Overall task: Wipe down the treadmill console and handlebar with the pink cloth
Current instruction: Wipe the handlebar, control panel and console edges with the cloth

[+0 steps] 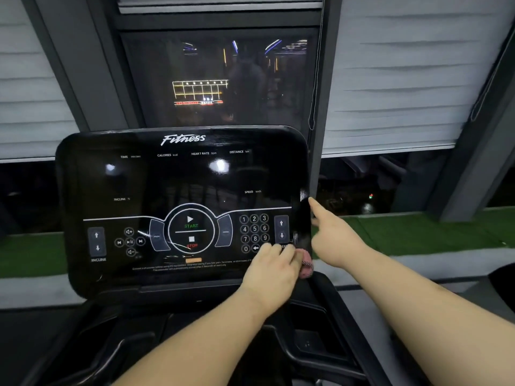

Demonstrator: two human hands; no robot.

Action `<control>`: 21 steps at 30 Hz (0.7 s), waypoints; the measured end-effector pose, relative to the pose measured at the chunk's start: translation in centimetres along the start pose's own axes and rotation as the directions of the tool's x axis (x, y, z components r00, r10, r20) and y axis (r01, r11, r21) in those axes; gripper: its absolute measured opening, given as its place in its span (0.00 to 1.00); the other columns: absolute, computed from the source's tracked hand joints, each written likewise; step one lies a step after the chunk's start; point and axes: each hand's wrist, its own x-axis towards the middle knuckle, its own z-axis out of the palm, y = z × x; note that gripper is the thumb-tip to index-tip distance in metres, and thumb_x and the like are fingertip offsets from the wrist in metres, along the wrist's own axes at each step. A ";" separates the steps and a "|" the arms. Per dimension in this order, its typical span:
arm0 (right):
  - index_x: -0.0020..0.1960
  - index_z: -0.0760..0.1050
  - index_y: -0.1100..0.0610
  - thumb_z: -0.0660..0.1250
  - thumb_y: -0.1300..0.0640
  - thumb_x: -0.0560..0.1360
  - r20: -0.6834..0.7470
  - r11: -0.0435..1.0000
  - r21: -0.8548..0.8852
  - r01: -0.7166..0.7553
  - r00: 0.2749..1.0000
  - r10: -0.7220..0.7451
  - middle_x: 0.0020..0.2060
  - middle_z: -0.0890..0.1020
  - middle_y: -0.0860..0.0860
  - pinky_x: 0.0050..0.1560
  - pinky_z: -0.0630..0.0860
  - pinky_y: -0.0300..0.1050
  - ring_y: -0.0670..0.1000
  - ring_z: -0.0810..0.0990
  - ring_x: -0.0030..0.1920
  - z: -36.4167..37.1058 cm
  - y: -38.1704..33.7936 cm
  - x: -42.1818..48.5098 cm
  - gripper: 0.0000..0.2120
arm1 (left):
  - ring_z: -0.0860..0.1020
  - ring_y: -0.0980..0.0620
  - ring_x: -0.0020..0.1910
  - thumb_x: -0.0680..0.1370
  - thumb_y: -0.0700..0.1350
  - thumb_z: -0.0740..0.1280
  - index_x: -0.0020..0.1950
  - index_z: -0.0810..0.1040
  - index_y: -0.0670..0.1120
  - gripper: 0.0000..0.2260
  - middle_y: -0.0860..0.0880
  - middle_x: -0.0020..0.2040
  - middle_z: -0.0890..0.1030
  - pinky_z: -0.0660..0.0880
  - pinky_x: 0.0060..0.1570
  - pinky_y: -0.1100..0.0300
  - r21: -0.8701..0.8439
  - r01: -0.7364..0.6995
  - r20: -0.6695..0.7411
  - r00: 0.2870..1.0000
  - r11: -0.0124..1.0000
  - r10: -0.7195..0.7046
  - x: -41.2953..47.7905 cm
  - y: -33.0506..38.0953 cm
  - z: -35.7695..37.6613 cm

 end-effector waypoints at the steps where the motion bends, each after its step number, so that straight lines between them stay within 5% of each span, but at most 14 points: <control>1: 0.83 0.47 0.43 0.59 0.71 0.73 0.002 1.000 0.005 0.001 1.000 -0.001 0.79 0.64 0.50 0.51 0.74 0.42 0.54 0.78 0.65 0.0 0.0 -0.1 0.45 | 0.74 0.45 0.42 0.74 0.45 0.62 0.64 0.77 0.45 0.19 0.48 0.48 0.75 0.68 0.43 0.50 0.017 0.010 -0.014 1.000 1.000 -0.009 0.6 -0.7 -0.6; 5: 0.82 0.47 0.41 0.58 0.69 0.72 0.003 1.000 -0.009 0.011 1.000 -0.011 0.81 0.60 0.47 0.61 0.75 0.46 0.53 0.74 0.71 0.4 0.3 -0.3 0.46 | 0.75 0.45 0.44 0.74 0.46 0.62 0.65 0.76 0.47 0.19 0.47 0.51 0.76 0.67 0.45 0.49 0.048 0.220 -0.089 0.973 0.974 -0.215 4.3 -5.1 -4.2; 8: 0.82 0.46 0.41 0.57 0.69 0.72 0.009 1.000 -0.025 0.016 1.000 -0.016 0.81 0.57 0.44 0.53 0.75 0.45 0.54 0.77 0.66 0.7 0.2 -0.5 0.46 | 0.76 0.46 0.44 0.72 0.45 0.70 0.67 0.75 0.47 0.22 0.47 0.51 0.76 0.68 0.46 0.50 0.067 0.332 -0.116 0.939 0.941 -0.323 5.9 -7.8 -6.0; 11: 0.83 0.47 0.47 0.59 0.68 0.74 -0.012 0.995 -0.089 0.054 0.998 -0.056 0.82 0.52 0.45 0.71 0.69 0.47 0.50 0.64 0.77 1.3 0.0 -0.8 0.43 | 0.75 0.46 0.43 0.73 0.43 0.72 0.69 0.75 0.45 0.24 0.47 0.52 0.76 0.70 0.46 0.51 0.047 0.395 -0.130 0.913 0.917 -0.387 5.8 -8.0 -6.0; 21: 0.83 0.41 0.51 0.62 0.58 0.78 -0.066 0.979 -0.200 0.028 0.997 -0.042 0.82 0.42 0.48 0.69 0.71 0.52 0.55 0.63 0.78 3.8 -0.8 -0.9 0.42 | 0.75 0.45 0.46 0.75 0.43 0.71 0.72 0.73 0.44 0.25 0.45 0.56 0.77 0.72 0.47 0.50 0.016 0.320 -0.115 0.942 0.947 -0.316 0.6 -4.9 -2.5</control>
